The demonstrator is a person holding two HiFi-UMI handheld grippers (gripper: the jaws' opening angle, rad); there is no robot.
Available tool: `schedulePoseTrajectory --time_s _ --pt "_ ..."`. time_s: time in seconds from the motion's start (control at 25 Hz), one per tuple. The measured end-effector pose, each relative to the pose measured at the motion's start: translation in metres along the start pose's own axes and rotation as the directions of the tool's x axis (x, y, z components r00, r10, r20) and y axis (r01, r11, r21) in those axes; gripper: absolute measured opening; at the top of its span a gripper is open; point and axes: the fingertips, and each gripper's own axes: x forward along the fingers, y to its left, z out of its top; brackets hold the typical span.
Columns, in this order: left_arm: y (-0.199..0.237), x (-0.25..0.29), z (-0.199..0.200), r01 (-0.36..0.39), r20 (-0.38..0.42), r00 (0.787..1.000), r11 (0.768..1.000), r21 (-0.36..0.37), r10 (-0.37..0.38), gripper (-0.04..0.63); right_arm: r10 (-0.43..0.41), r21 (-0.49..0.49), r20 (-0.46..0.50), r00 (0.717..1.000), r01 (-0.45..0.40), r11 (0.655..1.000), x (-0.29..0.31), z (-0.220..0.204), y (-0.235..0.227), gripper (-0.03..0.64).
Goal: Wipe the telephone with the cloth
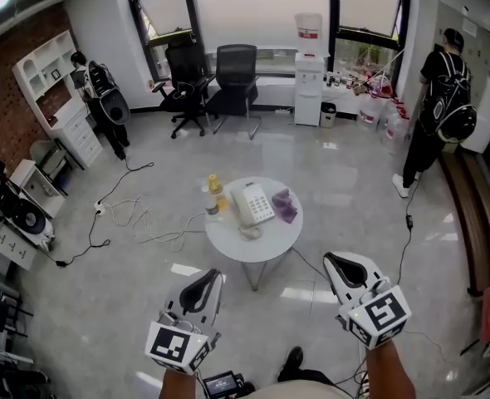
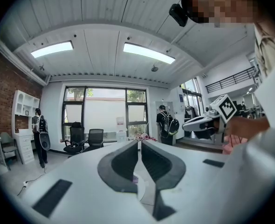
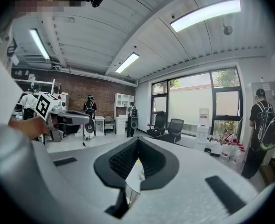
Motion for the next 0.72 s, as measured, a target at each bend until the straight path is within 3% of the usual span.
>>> schedulePoseTrajectory --time_s 0.32,0.72 --pt "-0.017 0.050 0.000 -0.028 -0.027 0.999 0.999 0.037 0.029 0.023 0.057 0.023 0.023 0.998 -0.057 0.998 0.015 -0.005 -0.057 -0.006" --pt "-0.021 0.108 -0.008 -0.013 -0.054 0.998 0.999 0.045 0.015 0.023 0.044 0.070 0.010 0.999 -0.044 0.997 0.027 -0.029 -0.103 -0.006"
